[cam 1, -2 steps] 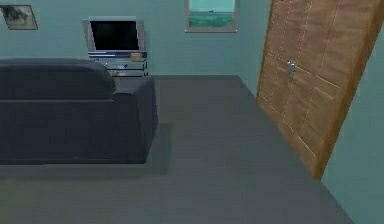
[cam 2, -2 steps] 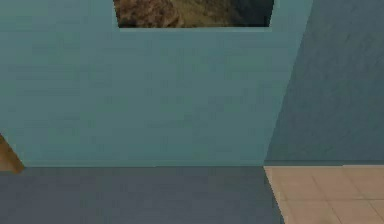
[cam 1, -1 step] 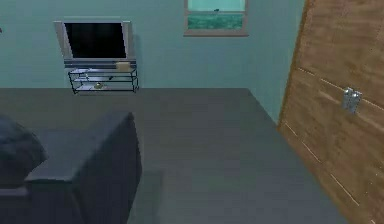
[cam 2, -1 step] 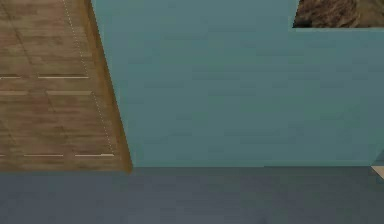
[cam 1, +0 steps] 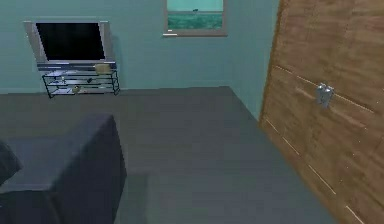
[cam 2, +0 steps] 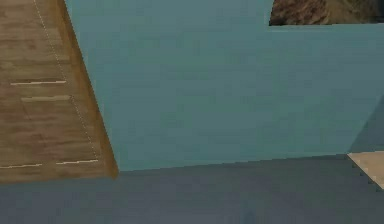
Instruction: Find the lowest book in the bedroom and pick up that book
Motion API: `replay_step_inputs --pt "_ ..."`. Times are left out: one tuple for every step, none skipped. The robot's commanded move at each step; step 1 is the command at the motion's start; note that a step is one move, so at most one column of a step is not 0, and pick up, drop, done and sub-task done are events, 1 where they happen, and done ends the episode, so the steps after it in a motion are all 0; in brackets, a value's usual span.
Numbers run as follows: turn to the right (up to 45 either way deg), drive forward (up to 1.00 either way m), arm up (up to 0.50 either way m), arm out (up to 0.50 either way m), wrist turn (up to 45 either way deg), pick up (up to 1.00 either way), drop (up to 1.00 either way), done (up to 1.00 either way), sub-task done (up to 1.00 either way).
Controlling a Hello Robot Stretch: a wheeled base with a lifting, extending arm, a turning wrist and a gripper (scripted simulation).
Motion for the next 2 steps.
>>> replay_step_inputs --pt "3.0 0.00 0.00 0.00 0.0 0.00 0.00 0.00 0.00" --pt "0.0 0.35 0.00 0.00 0.0 0.00 0.00 0.00 0.00"
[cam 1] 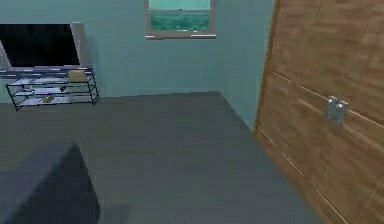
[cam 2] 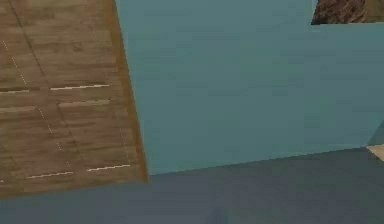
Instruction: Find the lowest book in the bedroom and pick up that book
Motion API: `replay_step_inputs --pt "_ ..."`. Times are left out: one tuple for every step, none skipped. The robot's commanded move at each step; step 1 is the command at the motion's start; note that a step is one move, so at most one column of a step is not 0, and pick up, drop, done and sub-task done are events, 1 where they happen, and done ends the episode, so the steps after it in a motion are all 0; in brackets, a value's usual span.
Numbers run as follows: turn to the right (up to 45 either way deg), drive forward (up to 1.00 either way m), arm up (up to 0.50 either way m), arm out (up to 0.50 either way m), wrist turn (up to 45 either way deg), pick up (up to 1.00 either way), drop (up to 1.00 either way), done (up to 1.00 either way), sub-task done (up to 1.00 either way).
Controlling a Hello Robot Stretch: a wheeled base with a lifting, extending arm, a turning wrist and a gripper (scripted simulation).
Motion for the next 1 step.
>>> replay_step_inputs --pt "-9.0 0.00 0.00 0.00 0.0 0.00 0.00 0.00 0.00"
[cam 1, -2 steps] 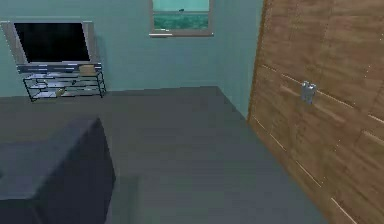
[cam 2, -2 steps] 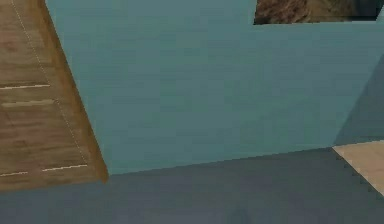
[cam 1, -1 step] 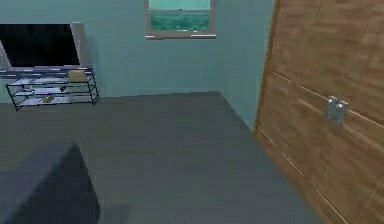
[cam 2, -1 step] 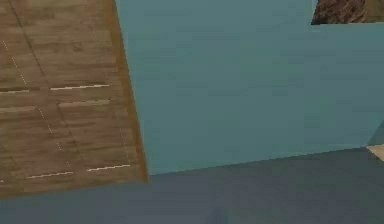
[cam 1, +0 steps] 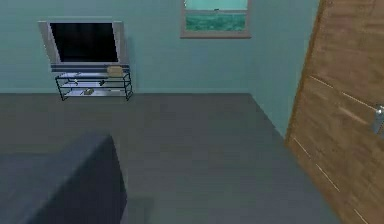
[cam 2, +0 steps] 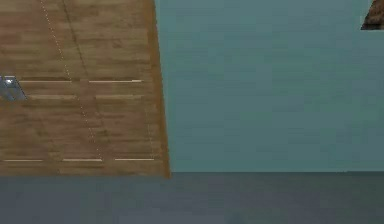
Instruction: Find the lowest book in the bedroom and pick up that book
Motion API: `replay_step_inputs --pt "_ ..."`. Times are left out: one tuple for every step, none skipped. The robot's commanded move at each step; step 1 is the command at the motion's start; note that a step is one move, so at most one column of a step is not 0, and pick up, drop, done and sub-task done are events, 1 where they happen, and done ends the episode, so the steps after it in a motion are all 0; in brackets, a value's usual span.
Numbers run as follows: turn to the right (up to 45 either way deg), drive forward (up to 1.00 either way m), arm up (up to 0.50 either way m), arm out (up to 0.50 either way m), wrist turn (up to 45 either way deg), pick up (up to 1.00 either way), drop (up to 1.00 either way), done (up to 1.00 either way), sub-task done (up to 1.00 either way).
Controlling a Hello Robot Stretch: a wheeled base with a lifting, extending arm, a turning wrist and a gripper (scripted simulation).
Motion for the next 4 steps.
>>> replay_step_inputs --pt "0.0 1.00 0.00 0.00 0.0 0.00 0.00 0.00 0.00" --pt "0.0 0.50 0.00 0.00 0.0 0.00 0.00 0.00 0.00" --pt "-42.0 0.00 0.00 0.00 0.0 0.00 0.00 0.00 0.00" --pt "0.0 0.45 0.00 0.00 0.0 0.00 0.00 0.00 0.00"
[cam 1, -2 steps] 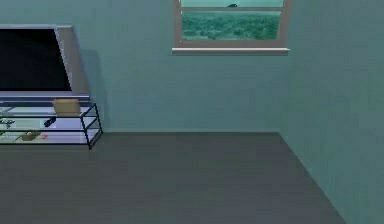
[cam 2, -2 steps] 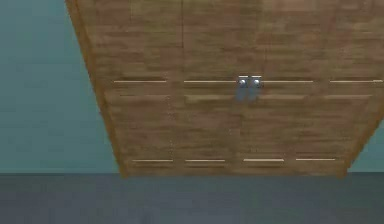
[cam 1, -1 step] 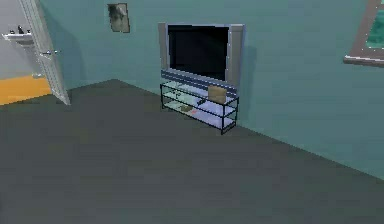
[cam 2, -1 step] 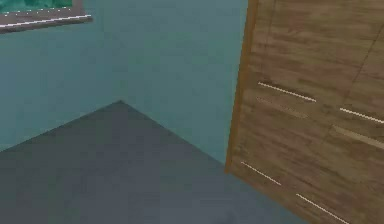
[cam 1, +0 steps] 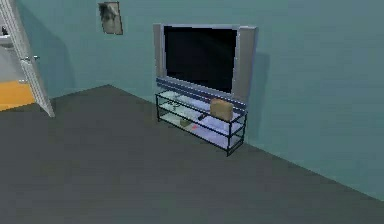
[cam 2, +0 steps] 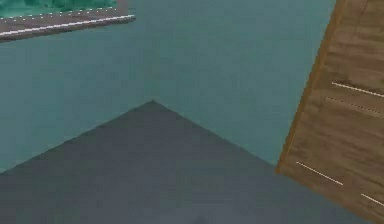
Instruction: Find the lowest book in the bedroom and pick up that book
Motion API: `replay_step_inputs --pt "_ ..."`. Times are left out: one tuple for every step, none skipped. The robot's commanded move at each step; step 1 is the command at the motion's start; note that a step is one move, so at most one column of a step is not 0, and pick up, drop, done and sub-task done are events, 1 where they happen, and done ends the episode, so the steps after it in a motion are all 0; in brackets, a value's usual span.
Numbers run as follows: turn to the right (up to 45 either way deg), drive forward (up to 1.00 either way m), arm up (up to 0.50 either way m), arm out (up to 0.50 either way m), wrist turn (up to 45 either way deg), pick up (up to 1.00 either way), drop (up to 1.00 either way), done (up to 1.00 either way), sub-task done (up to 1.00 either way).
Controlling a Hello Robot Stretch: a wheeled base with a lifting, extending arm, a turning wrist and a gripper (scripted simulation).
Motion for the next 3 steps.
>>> replay_step_inputs --pt "-45.0 0.00 0.00 0.00 0.0 0.00 0.00 0.00 0.00" --pt "-3.0 0.00 0.00 0.00 0.0 0.00 0.00 0.00 0.00" --pt "0.0 1.00 0.00 0.00 0.0 0.00 0.00 0.00 0.00"
